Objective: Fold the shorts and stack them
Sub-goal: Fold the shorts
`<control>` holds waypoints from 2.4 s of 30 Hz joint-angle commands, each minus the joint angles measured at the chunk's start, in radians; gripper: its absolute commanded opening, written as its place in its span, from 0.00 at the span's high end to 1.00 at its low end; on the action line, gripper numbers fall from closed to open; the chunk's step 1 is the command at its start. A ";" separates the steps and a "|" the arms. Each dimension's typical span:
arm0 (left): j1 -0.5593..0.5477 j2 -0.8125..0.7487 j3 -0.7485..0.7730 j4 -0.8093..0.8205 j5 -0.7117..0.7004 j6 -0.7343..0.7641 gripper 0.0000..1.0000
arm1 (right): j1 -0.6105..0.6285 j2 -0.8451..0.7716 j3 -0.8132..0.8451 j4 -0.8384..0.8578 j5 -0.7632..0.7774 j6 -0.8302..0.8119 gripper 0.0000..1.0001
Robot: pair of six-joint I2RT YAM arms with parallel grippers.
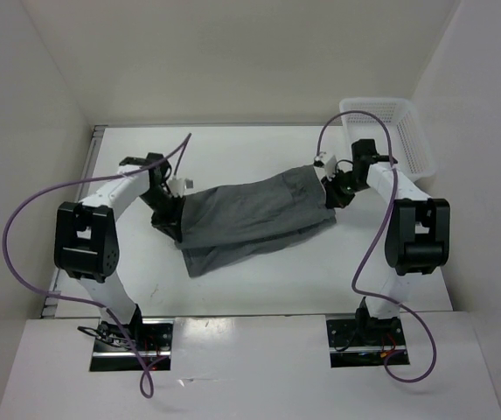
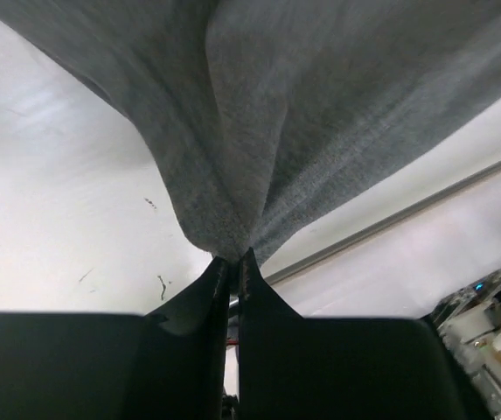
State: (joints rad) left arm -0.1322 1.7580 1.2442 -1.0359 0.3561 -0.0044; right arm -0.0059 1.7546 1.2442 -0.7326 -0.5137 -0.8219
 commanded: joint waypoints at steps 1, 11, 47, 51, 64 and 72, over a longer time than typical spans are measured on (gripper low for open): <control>0.040 -0.051 0.180 -0.160 0.081 0.004 1.00 | 0.003 -0.014 0.133 -0.054 -0.026 -0.055 1.00; -0.095 -0.109 0.081 -0.205 -0.009 0.004 1.00 | -0.016 -0.014 0.173 -0.220 -0.037 -0.235 1.00; 0.045 0.136 0.090 0.255 -0.100 0.004 0.36 | 0.360 -0.043 0.115 0.096 0.178 -0.063 0.66; 0.045 0.205 0.113 0.277 -0.065 0.004 0.33 | 0.449 -0.024 0.032 0.096 0.222 -0.105 0.80; 0.035 0.366 0.240 0.290 -0.005 0.004 0.98 | 0.481 0.012 -0.147 0.142 0.329 -0.192 1.00; 0.134 0.445 0.639 0.349 -0.170 0.004 1.00 | 0.481 0.154 0.059 0.251 0.368 -0.105 1.00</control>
State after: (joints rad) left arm -0.0471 2.1944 1.7573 -0.7856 0.2813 -0.0067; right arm 0.4740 1.8557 1.2053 -0.5800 -0.1837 -0.9604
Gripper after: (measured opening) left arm 0.051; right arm 0.004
